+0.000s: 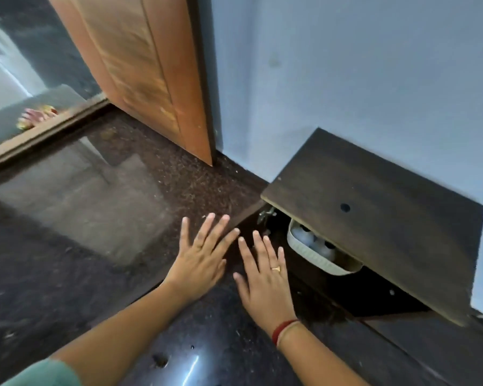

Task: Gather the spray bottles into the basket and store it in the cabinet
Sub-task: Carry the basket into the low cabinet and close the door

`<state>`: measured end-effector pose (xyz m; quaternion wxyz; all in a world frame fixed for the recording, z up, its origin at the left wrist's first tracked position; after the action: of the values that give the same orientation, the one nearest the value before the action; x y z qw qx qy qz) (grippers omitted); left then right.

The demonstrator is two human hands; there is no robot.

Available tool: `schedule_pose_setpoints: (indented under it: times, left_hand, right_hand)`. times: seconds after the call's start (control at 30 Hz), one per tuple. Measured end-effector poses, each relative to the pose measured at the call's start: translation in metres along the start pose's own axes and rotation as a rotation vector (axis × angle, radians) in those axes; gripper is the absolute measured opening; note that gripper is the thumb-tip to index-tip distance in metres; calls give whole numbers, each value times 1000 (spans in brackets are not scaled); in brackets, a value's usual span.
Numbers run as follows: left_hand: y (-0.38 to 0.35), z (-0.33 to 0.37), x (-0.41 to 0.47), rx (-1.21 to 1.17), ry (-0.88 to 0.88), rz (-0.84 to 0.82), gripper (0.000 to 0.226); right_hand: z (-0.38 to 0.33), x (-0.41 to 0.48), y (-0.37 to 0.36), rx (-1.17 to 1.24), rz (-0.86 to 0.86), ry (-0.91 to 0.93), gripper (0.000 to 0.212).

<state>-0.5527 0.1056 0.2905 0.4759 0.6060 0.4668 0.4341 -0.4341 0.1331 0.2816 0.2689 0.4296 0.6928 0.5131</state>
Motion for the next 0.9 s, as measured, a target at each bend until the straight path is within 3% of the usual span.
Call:
schedule_pose_setpoints:
  times: [0.1, 0.23, 0.47, 0.57, 0.67, 0.73, 0.9]
  left_hand:
    - [9, -39, -34, -21, 250, 1, 73]
    - [-5, -63, -82, -96, 418, -19, 82]
    - [-68, -64, -170, -322, 770, -321, 87]
    - [-79, -60, -181, -386, 774, -416, 81]
    - [-67, -67, -177, -353, 753, -322, 63]
    - [-66, -65, -172, -389, 714, -351, 55]
    - [-80, -31, -160, -604, 546, -465, 53]
  right_hand:
    - [-40, 17, 4, -91, 6, 108, 74]
    - [-85, 26, -19, -165, -78, 233, 80]
    - [-101, 3, -80, -264, -346, 320, 81]
    - [-100, -1, -91, -304, -416, 324, 78]
    - [-103, 2, -83, -253, -400, 285, 68]
    - [-106, 3, -76, -259, -368, 273, 59]
    - [-101, -1, -61, -284, -307, 234, 47]
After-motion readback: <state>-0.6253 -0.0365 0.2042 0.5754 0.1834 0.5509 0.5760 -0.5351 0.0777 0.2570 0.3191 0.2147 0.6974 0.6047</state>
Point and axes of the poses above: each hand's wrist, its own x-axis towards the middle knuckle, its own y-axis out of the back of the hand, z = x × y, the point moved 8 cm from there along x, towards the middle knuckle, and after that the axes turned 13 degrees about -y, right-handed, at the moved point
